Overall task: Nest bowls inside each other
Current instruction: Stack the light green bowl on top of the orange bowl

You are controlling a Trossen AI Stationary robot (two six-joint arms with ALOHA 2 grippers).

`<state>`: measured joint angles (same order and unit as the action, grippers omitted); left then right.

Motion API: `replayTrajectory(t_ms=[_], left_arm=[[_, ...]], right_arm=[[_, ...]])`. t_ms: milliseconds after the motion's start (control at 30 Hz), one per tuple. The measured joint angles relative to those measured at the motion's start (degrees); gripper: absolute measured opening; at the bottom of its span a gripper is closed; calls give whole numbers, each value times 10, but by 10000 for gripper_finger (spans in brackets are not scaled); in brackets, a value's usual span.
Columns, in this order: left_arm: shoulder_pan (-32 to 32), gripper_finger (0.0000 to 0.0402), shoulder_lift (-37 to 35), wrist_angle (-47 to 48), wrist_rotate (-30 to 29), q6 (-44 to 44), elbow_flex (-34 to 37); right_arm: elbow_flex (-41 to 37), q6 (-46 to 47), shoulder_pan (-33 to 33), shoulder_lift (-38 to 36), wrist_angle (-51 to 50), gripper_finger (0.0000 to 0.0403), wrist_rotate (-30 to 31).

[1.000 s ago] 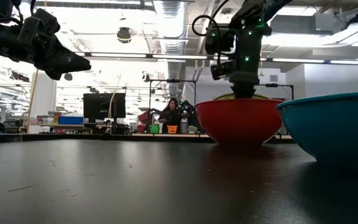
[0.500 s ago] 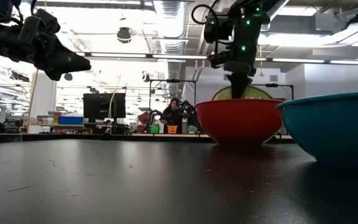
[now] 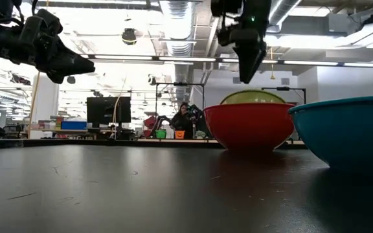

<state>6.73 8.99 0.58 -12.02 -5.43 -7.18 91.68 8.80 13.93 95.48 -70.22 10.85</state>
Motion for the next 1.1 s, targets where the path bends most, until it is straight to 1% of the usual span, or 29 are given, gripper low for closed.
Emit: replayTrajectory(t_ms=[100,167,233,333,367,633,700,800,900,967,1067,1100], left_arm=[[0,87,0,-1,0,0,0],[0,87,0,-1,0,0,0],[0,87,0,-1,0,0,0],[0,87,0,-1,0,0,0],[0,87,0,-1,0,0,0],[0,87,0,-1,0,0,0],[0,87,0,-1,0,0,0],[0,87,0,0,1,0,0],[0,87,0,0,1,0,0],[0,87,0,0,1,0,0],[0,87,0,0,1,0,0],[0,87,0,0,1,0,0]], right_arm=[[4,3,-19,0,5,225,-3],[-2,3,-31,1,4,196,-3],[-10,2,-38,2,4,144,-13],[-16,-3,-39,2,3,40,-38],[-18,-6,-35,2,4,21,-39],[-20,-2,26,14,3,5,-39],[-27,-3,40,14,18,5,-38],[-46,-12,53,11,36,4,-63],[-52,-16,60,11,26,3,-66],[-52,-17,60,11,33,3,-91],[-52,-18,59,11,34,2,-160],[-52,-17,57,11,33,2,-171]])
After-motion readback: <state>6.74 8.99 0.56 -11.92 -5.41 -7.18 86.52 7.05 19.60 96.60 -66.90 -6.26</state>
